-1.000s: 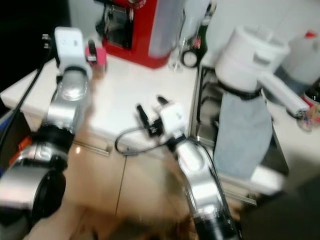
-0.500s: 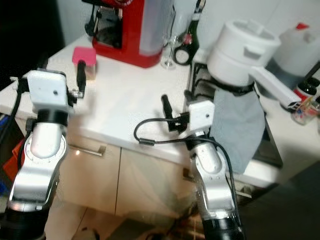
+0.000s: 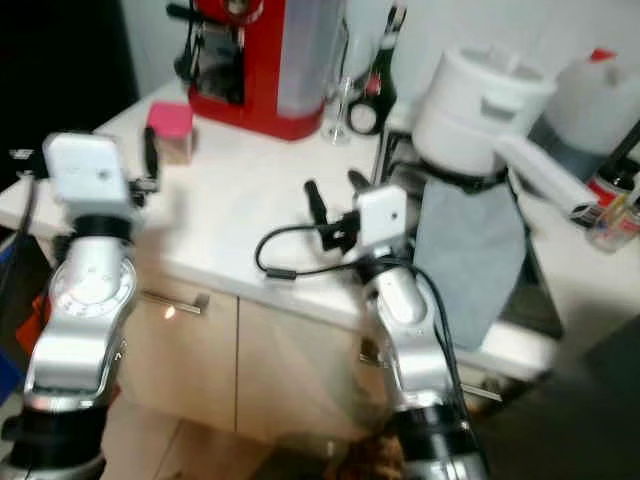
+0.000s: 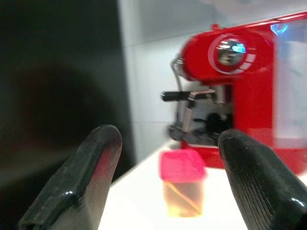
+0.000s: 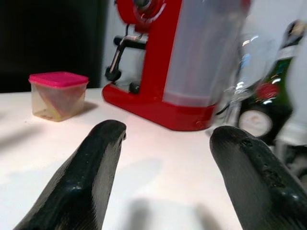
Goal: Restocking fridge
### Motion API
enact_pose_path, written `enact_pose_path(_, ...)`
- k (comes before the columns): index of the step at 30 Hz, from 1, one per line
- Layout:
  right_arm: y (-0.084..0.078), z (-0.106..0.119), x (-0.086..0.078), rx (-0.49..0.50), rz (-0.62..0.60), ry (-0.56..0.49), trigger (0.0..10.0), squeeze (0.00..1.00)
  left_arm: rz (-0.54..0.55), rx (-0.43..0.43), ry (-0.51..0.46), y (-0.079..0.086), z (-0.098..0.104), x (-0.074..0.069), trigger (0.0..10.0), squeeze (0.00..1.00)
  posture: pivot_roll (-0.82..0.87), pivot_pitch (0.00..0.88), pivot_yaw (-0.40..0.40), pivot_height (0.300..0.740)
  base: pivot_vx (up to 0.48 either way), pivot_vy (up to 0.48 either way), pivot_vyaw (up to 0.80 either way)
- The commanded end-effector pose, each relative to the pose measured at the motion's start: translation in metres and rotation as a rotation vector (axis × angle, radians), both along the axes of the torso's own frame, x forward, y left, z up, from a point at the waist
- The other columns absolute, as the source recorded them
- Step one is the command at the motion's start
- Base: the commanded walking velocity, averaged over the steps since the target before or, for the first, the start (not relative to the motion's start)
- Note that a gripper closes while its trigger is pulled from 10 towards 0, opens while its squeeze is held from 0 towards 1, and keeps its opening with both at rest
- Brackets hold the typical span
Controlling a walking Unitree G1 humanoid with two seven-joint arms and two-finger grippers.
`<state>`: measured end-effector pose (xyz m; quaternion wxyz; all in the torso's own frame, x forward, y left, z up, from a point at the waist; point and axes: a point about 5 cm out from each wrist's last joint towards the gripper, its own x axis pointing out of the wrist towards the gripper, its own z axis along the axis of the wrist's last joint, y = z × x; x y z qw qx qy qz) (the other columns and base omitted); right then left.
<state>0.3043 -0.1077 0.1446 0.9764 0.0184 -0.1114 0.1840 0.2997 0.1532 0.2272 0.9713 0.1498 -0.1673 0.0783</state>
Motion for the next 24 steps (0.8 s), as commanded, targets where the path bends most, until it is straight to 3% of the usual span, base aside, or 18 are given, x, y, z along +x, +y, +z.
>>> enact_pose_path(1, 0.009, 0.002, 0.002, 0.017, 0.013, -0.010, 10.0, 0.00, 0.033, 0.023, 0.040, 0.014, -0.001, 0.001, 10.0, 0.00, 0.15, 0.000, -0.084, 0.740, 0.480, 0.000, 0.00)
enact_pose_path(3, 0.011, 0.000, 0.002, 0.025, 0.013, -0.002, 10.0, 0.00, 0.043, 0.041, 0.051, 0.018, 0.000, 0.000, 10.0, 0.00, 0.16, 0.000, -0.071, 0.740, 0.480, 0.000, 0.00)
enact_pose_path(4, 0.015, -0.004, 0.002, 0.041, 0.006, 0.012, 10.0, 0.00, 0.079, 0.094, 0.075, 0.025, 0.000, -0.002, 10.0, 0.00, 0.18, 0.000, -0.053, 0.740, 0.480, 0.000, 0.00)
enact_pose_path(7, 0.023, -0.008, 0.003, 0.069, 0.007, 0.030, 10.0, 0.00, 0.103, 0.141, 0.066, 0.031, 0.003, -0.004, 10.0, 0.00, 0.20, 0.000, -0.018, 0.740, 0.000, 0.000, 0.00)
enact_pose_path(12, 0.035, -0.016, 0.001, 0.112, 0.015, 0.051, 10.0, 0.00, 0.071, 0.180, 0.080, 0.030, 0.002, -0.001, 10.0, 0.00, 0.22, 0.000, 0.013, 0.740, 0.000, 0.000, 0.00)
enact_pose_path(18, 0.034, -0.013, 0.005, 0.118, 0.003, 0.034, 10.0, 0.00, 0.050, 0.184, 0.092, 0.031, 0.003, 0.004, 10.0, 0.00, 0.19, 0.000, 0.010, 0.740, 0.000, 0.000, 0.00)
enact_pose_path(24, 0.026, -0.008, 0.014, 0.093, -0.023, 0.012, 10.0, 0.00, -0.040, 0.148, 0.078, 0.019, 0.006, 0.010, 10.0, 0.00, 0.17, 0.000, -0.001, 0.740, 0.000, 0.206, -0.09)
